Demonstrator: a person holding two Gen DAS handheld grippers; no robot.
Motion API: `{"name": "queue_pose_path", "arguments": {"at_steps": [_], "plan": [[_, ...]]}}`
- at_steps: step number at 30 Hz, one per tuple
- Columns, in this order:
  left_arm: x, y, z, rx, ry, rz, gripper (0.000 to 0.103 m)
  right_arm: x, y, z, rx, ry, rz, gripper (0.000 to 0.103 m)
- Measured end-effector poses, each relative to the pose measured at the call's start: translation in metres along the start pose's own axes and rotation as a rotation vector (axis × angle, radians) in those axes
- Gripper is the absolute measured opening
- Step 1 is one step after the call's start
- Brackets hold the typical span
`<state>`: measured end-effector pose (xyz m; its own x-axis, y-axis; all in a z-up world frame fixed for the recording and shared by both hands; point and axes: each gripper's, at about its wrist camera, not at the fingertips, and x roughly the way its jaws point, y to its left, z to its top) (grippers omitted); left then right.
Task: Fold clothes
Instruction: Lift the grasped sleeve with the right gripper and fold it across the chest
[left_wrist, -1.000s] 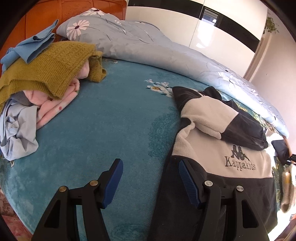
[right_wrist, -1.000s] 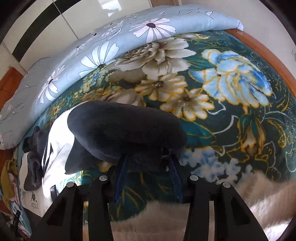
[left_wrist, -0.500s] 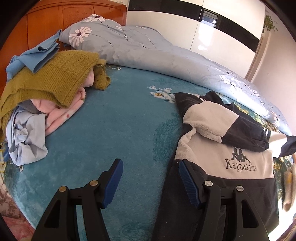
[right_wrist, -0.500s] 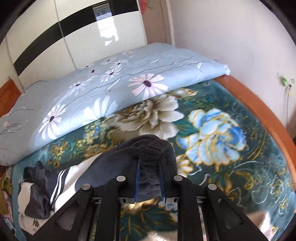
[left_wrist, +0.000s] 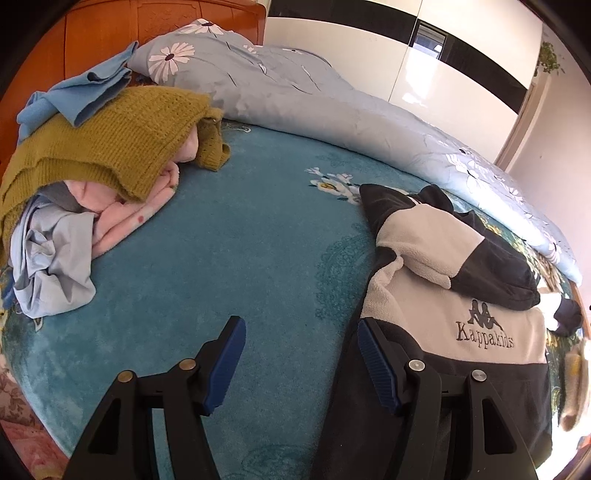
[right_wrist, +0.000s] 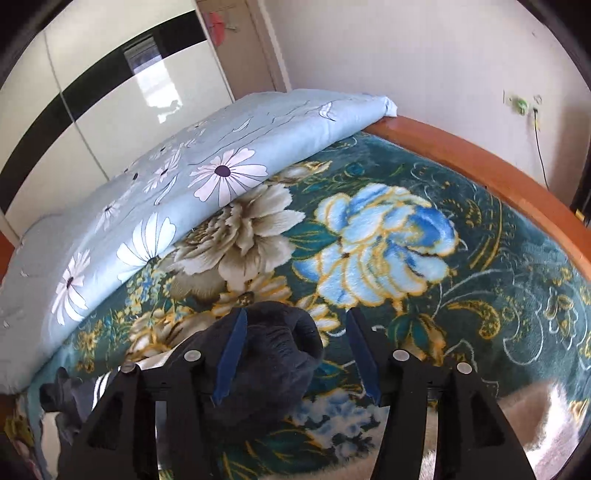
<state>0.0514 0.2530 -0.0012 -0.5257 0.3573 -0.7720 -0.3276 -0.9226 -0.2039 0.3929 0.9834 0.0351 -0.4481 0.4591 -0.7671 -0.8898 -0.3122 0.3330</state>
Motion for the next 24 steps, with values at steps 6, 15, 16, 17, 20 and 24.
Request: {"name": "queue_pose_path", "arguments": {"at_steps": [6, 15, 16, 17, 20, 24], "plan": [[0.011, -0.015, -0.008, 0.030, 0.041, -0.025, 0.067, 0.042, -0.023, -0.026, 0.223, 0.156, 0.126, 0.063], [0.008, -0.013, -0.009, 0.028, 0.033, -0.038, 0.067, 0.041, -0.027, -0.033, 0.323, 0.069, 0.212, 0.022], [0.007, -0.012, -0.010, 0.029, 0.035, -0.039, 0.067, 0.032, -0.025, -0.031, 0.315, 0.044, 0.230, 0.019], [0.007, -0.011, -0.010, 0.032, 0.037, -0.038, 0.067, 0.023, -0.022, -0.029, 0.307, 0.017, 0.248, 0.015], [0.003, -0.007, -0.010, 0.027, 0.031, -0.040, 0.067, -0.006, -0.010, -0.020, 0.230, -0.039, 0.224, 0.015], [-0.001, -0.005, -0.004, -0.009, 0.016, -0.073, 0.067, -0.052, 0.042, -0.014, 0.006, -0.097, 0.177, 0.015]]}}
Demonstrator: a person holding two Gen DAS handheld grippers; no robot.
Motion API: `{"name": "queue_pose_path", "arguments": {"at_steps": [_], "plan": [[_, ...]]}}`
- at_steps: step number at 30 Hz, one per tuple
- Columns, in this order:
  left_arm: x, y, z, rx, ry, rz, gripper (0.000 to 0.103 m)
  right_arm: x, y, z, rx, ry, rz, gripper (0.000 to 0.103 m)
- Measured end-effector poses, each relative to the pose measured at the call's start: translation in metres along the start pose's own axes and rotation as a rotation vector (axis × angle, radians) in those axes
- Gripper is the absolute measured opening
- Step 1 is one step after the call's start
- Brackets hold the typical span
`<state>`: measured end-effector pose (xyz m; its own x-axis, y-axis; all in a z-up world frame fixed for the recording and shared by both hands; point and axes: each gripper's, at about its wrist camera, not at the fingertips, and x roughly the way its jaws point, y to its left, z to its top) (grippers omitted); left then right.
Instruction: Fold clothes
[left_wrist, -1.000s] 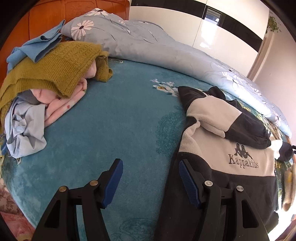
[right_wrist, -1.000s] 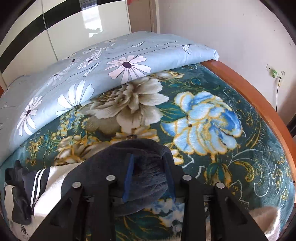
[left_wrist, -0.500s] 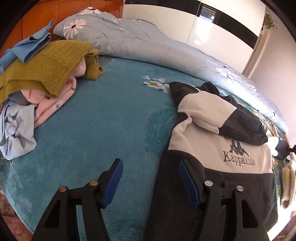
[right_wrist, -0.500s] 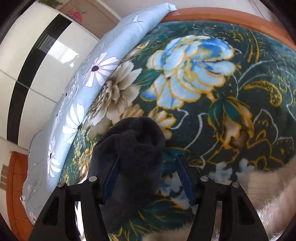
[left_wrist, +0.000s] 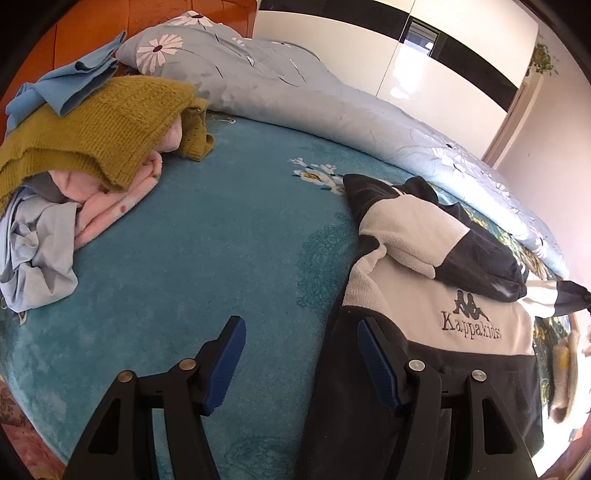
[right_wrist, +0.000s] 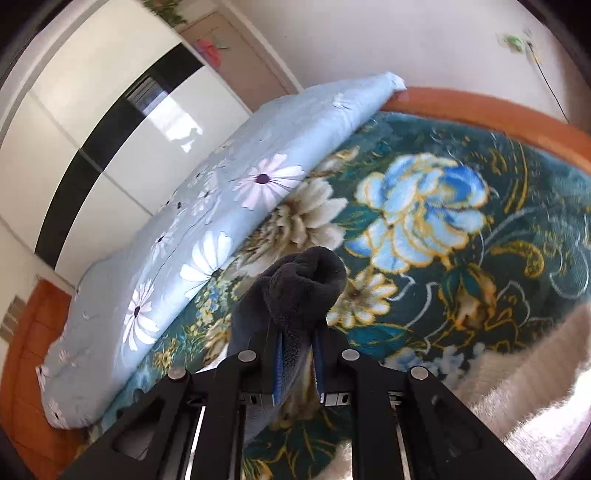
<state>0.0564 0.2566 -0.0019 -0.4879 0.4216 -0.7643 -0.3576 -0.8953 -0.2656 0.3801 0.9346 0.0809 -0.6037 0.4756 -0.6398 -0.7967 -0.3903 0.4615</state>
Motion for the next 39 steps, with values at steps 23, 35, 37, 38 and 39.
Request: {"name": "queue_pose_path", "arguments": {"at_steps": [23, 35, 37, 38, 39], "plan": [[-0.043, 0.091, 0.006, -0.070, -0.034, -0.006, 0.067, 0.063, 0.489, -0.350, -0.966, 0.209, 0.324, 0.014], [-0.017, 0.063, 0.023, -0.054, 0.034, -0.103, 0.067, 0.075, 0.476, -0.413, -1.003, 0.391, 0.490, 0.057], [-0.009, 0.044, 0.035, -0.037, 0.041, -0.150, 0.067, 0.053, 0.458, -0.390, -0.959, 0.382, 0.567, 0.058], [-0.002, 0.033, 0.042, -0.027, 0.042, -0.179, 0.067, 0.045, 0.446, -0.375, -0.930, 0.361, 0.576, 0.061], [0.006, 0.021, 0.050, -0.018, 0.045, -0.205, 0.067, 0.038, 0.431, -0.359, -0.897, 0.338, 0.563, 0.062]]}}
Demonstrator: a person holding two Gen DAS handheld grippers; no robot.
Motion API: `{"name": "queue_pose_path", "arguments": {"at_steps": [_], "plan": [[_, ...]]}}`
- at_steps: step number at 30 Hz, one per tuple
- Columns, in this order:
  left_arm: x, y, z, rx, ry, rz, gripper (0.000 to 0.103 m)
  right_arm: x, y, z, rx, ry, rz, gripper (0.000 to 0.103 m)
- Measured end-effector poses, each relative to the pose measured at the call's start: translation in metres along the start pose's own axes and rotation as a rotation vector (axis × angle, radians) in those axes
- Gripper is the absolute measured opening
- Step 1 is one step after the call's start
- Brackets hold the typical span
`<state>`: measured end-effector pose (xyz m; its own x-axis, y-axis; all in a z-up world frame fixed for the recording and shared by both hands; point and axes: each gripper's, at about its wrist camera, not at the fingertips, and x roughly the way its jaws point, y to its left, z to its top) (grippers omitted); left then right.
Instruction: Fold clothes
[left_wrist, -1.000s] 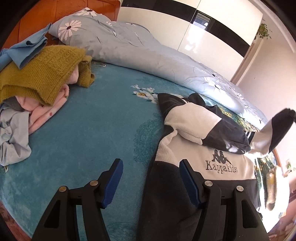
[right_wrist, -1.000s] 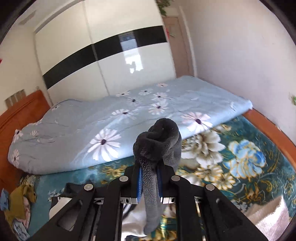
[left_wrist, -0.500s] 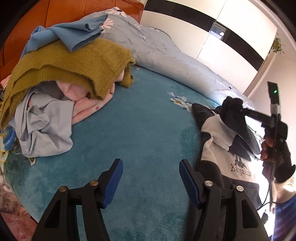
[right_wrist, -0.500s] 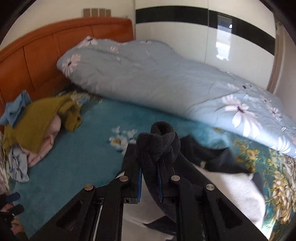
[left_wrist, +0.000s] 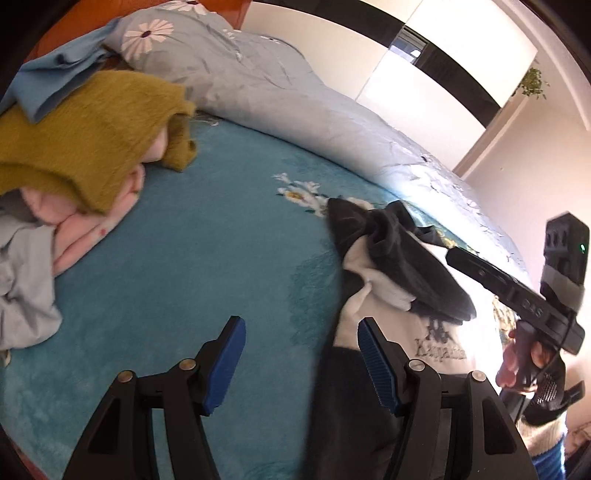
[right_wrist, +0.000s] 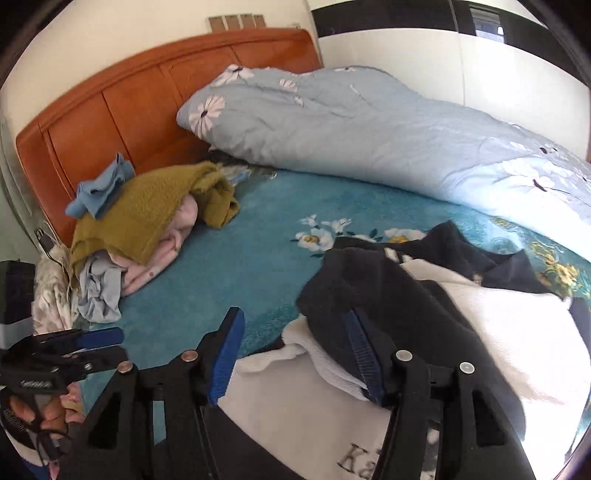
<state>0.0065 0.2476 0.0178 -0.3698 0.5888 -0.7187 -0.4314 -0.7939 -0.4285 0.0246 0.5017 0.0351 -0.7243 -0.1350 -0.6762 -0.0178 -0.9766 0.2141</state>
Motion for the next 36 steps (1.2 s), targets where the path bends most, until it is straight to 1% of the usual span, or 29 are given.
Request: {"name": "queue_pose_path", "arguments": {"at_steps": [2, 4, 5, 6, 8, 10, 11, 12, 14, 17, 19, 20, 23, 25, 26, 27, 29, 32, 36], "plan": [[0.026, -0.021, 0.017, 0.020, 0.015, -0.053, 0.067, -0.036, -0.028, -0.007, 0.058, -0.047, -0.038, 0.063], [0.056, -0.039, 0.033, 0.040, 0.039, -0.117, 0.067, -0.067, -0.055, -0.020, 0.124, -0.079, -0.073, 0.063], [0.071, -0.045, 0.040, 0.035, 0.054, -0.145, 0.067, -0.081, -0.068, -0.028, 0.155, -0.094, -0.089, 0.063], [0.086, -0.049, 0.047, 0.025, 0.070, -0.157, 0.067, -0.093, -0.078, -0.037, 0.175, -0.105, -0.104, 0.063], [0.116, -0.052, 0.056, -0.011, 0.096, -0.135, 0.067, -0.110, -0.095, -0.055, 0.206, -0.114, -0.157, 0.063], [0.136, -0.052, 0.061, -0.034, 0.104, -0.102, 0.063, -0.117, -0.111, -0.075, 0.245, -0.107, -0.205, 0.063], [0.143, -0.052, 0.061, -0.041, 0.114, -0.090, 0.041, -0.116, -0.120, -0.083, 0.266, -0.089, -0.212, 0.063], [0.147, -0.051, 0.061, -0.045, 0.124, -0.077, 0.025, -0.115, -0.129, -0.091, 0.289, -0.069, -0.219, 0.063], [0.148, -0.052, 0.060, -0.027, 0.114, -0.044, 0.023, -0.109, -0.143, -0.104, 0.336, -0.033, -0.229, 0.063], [0.151, -0.054, 0.060, 0.020, 0.102, 0.020, 0.020, -0.115, -0.162, -0.121, 0.397, -0.022, -0.221, 0.063], [0.157, -0.052, 0.058, 0.042, 0.125, 0.052, 0.020, -0.117, -0.169, -0.131, 0.434, -0.019, -0.206, 0.063], [0.159, -0.051, 0.057, 0.047, 0.139, 0.052, 0.019, -0.118, -0.171, -0.135, 0.450, -0.017, -0.199, 0.063], [0.145, -0.055, 0.055, 0.051, 0.136, 0.000, 0.025, -0.128, -0.169, -0.141, 0.458, -0.015, -0.187, 0.063], [0.126, -0.059, 0.049, 0.057, 0.141, -0.037, 0.034, -0.139, -0.163, -0.141, 0.436, -0.028, -0.191, 0.063], [0.113, -0.060, 0.043, 0.065, 0.138, -0.049, 0.043, -0.147, -0.159, -0.142, 0.424, -0.037, -0.194, 0.063], [0.100, -0.059, 0.035, 0.076, 0.128, -0.050, 0.053, -0.156, -0.155, -0.145, 0.413, -0.046, -0.197, 0.063], [0.071, -0.051, 0.013, 0.099, 0.104, -0.030, 0.060, -0.173, -0.149, -0.159, 0.402, -0.052, -0.206, 0.063], [0.040, -0.030, -0.030, 0.109, 0.114, -0.012, 0.061, -0.190, -0.145, -0.198, 0.433, -0.014, -0.228, 0.063], [0.017, -0.006, -0.082, 0.109, 0.153, 0.006, 0.061, -0.203, -0.142, -0.258, 0.520, 0.038, -0.239, 0.063]]}}
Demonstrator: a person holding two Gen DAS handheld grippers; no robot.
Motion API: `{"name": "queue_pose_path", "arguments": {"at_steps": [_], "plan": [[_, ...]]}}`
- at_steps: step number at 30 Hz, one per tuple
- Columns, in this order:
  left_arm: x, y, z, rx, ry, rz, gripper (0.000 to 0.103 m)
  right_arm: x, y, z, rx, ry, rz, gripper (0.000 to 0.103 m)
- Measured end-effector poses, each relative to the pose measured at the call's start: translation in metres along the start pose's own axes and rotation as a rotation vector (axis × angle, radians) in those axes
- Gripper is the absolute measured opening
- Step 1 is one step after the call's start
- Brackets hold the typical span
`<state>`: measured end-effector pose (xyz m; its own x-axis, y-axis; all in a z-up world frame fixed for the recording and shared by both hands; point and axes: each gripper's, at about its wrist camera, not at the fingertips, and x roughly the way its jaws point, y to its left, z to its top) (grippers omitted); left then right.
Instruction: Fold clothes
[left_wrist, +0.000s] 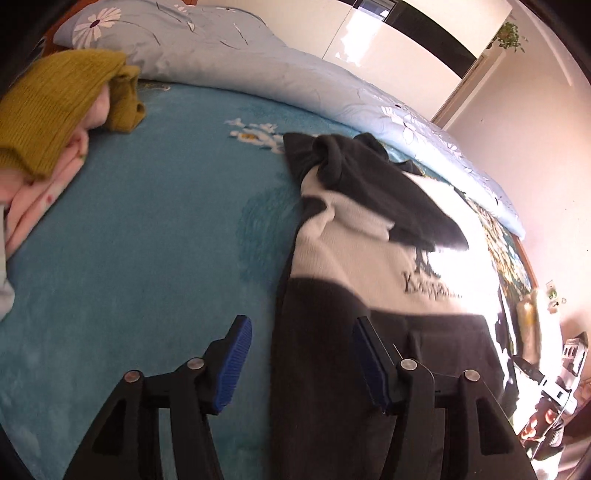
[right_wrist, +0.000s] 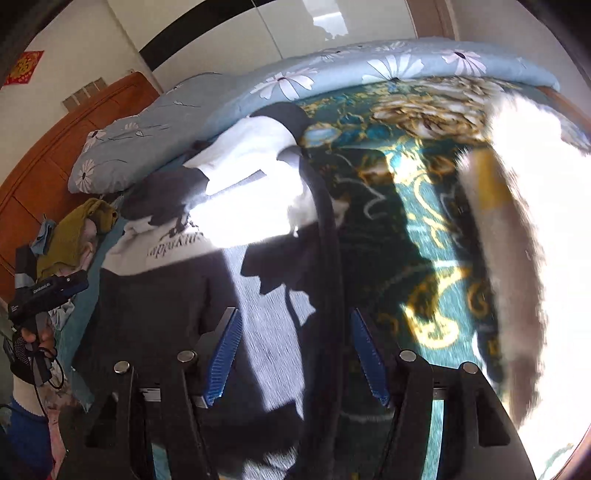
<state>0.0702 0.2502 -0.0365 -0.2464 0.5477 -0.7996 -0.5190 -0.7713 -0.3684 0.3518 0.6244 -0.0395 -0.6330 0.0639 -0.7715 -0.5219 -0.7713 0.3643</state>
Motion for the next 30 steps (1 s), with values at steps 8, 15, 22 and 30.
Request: {"name": "queue_pose_path", "arguments": {"at_steps": [8, 15, 22, 30], "plan": [[-0.007, 0.004, -0.061, -0.010, 0.033, -0.040, 0.061, -0.018, -0.016, -0.044, 0.150, -0.009, 0.114, 0.063], [-0.008, 0.009, -0.082, -0.074, 0.044, -0.170, 0.066, -0.021, -0.015, -0.059, 0.251, -0.025, 0.201, 0.063], [-0.011, 0.032, -0.085, -0.263, 0.069, -0.339, 0.065, -0.021, -0.023, -0.062, 0.313, -0.050, 0.294, 0.061], [-0.013, 0.026, -0.092, -0.246, 0.001, -0.318, 0.064, -0.012, -0.034, -0.065, 0.400, -0.039, 0.342, 0.025]]}}
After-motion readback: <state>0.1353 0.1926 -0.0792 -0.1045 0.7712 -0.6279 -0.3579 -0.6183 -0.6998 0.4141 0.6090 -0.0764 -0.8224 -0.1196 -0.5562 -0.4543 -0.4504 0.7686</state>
